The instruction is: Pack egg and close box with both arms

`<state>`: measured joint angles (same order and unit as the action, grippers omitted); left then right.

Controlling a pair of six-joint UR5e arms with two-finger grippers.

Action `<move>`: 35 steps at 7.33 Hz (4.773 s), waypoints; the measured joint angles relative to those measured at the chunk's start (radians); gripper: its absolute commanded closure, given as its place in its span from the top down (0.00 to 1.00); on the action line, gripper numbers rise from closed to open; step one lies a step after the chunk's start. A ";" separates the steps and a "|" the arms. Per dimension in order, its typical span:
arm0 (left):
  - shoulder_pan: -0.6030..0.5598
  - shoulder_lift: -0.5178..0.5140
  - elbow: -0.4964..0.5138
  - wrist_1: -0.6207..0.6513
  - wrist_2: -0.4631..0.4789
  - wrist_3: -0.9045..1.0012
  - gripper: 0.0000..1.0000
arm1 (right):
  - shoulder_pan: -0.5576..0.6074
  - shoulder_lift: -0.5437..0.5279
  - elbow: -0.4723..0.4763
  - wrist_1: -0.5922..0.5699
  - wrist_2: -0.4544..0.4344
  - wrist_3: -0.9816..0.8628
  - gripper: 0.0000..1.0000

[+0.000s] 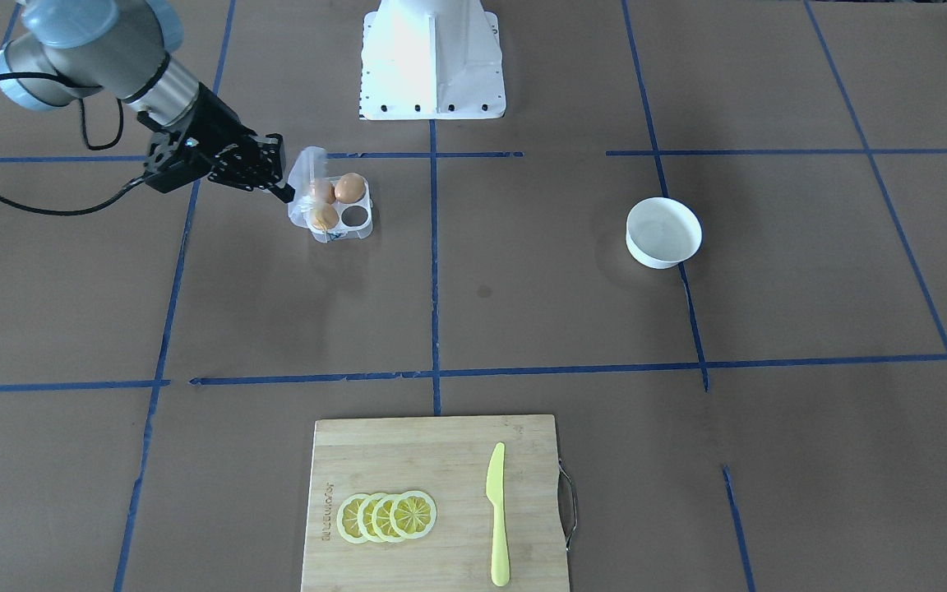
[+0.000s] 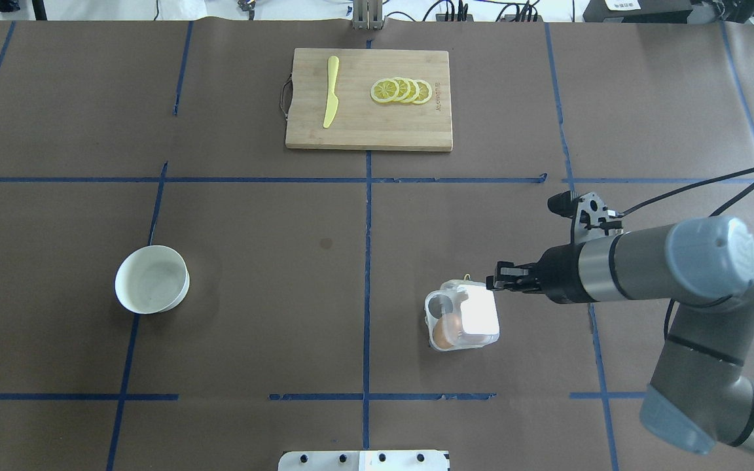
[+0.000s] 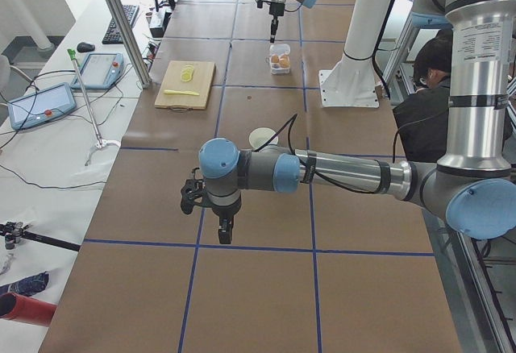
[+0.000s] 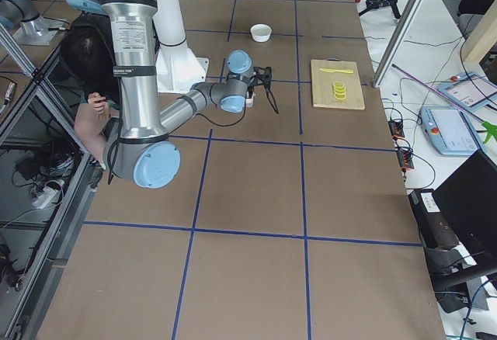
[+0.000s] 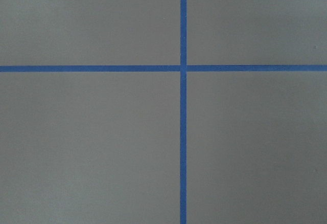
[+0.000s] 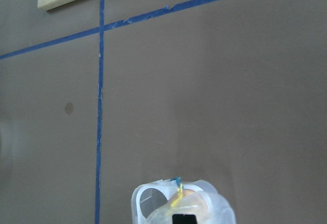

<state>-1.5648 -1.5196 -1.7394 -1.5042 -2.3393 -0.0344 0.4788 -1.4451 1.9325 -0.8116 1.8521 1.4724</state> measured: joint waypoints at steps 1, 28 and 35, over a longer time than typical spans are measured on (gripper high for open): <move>0.000 -0.001 0.001 0.000 0.000 0.000 1.00 | -0.053 0.033 0.003 -0.060 -0.082 0.014 0.00; 0.004 0.067 -0.006 -0.061 0.003 0.147 1.00 | 0.988 -0.324 -0.067 -0.783 0.393 -1.334 1.00; 0.005 0.067 -0.009 -0.063 0.001 0.148 1.00 | 0.988 -0.321 -0.084 -0.777 0.410 -1.336 1.00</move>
<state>-1.5602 -1.4527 -1.7485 -1.5677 -2.3378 0.1135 1.4665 -1.7656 1.8482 -1.5883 2.2623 0.1367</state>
